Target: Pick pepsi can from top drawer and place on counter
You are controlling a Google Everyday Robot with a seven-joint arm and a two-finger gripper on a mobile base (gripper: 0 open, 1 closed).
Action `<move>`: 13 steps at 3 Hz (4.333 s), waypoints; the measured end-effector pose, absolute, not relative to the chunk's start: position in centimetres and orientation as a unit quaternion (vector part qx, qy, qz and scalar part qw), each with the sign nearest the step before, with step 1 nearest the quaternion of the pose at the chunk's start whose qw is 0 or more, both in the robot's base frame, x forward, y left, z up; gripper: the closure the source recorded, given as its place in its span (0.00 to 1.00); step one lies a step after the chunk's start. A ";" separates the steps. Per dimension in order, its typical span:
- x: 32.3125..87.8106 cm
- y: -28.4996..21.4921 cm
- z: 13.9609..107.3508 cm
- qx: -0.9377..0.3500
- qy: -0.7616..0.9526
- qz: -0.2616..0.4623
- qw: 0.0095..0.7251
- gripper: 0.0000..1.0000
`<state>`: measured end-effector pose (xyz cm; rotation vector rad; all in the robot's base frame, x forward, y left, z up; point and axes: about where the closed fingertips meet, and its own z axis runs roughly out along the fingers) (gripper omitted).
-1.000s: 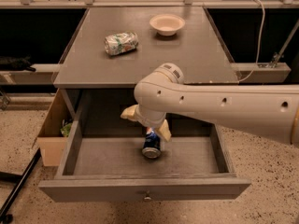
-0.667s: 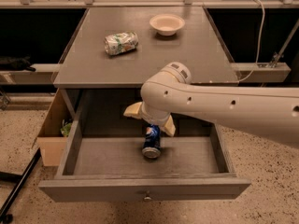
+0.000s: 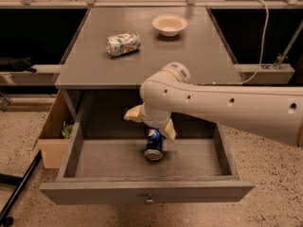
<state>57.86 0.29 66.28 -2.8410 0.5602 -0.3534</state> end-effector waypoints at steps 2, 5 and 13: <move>56.9 -0.4 64.6 -0.964 0.223 -0.091 0.117 0.00; 57.8 0.1 64.1 -0.980 0.155 -0.084 0.097 0.00; 55.7 -0.1 62.0 -0.987 0.135 -0.071 0.049 1.00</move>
Offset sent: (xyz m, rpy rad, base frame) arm -0.0080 -0.0064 -0.0152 0.0254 0.0533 -0.0486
